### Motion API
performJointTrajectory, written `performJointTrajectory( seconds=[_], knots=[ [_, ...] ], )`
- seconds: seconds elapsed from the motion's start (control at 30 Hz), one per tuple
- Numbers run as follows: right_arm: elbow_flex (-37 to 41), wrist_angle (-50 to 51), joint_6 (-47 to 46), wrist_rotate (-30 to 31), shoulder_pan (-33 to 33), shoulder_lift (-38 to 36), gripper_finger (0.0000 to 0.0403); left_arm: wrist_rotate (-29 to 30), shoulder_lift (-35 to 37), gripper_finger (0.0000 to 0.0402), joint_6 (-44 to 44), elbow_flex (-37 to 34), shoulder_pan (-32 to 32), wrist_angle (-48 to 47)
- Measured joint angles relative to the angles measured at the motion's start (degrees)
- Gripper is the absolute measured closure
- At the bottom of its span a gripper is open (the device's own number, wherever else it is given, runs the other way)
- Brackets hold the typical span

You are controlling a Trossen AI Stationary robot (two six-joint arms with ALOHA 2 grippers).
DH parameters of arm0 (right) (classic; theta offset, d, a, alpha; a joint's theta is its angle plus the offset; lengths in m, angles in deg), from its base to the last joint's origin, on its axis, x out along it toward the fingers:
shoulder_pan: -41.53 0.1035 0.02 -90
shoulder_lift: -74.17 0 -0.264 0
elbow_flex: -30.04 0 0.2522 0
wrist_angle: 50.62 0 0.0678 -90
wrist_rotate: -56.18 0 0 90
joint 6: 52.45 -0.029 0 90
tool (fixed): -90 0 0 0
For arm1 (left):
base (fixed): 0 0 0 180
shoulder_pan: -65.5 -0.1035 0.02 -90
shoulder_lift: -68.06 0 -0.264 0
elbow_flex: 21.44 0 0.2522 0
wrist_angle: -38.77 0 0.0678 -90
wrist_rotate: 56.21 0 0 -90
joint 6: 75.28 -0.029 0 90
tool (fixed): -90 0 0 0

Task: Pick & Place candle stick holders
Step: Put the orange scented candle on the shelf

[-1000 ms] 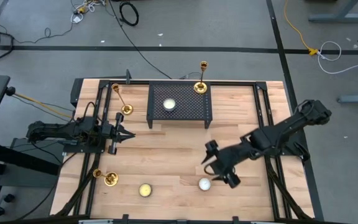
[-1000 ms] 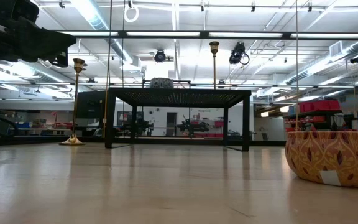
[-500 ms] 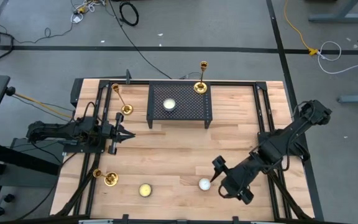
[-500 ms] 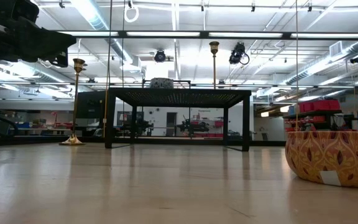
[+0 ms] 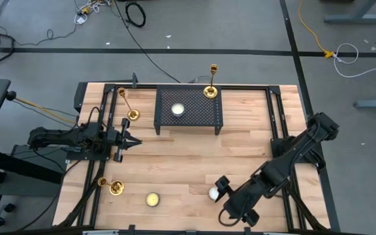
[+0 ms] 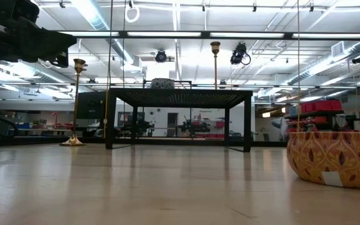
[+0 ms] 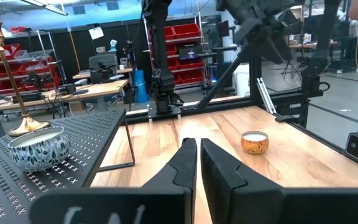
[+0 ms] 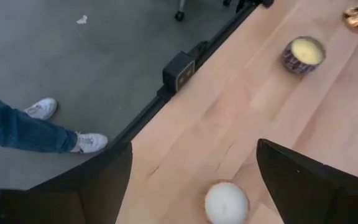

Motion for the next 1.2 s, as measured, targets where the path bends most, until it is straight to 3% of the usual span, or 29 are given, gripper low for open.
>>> performJointTrajectory(
  seconds=[0.5, 1.2],
  knots=[
    [-0.05, 0.23, 2.84, 0.08, -1.97, 6.55, 0.006, 0.0, 0.0, 0.0376, -0.02, 0.0, 0.0, 0.0],
    [12.87, -8.73, 4.03, 2.97, -6.18, 8.92, 0.006, 0.0, 0.0, 0.0376, -0.01, 0.01, -0.01, 0.0]
  ],
)
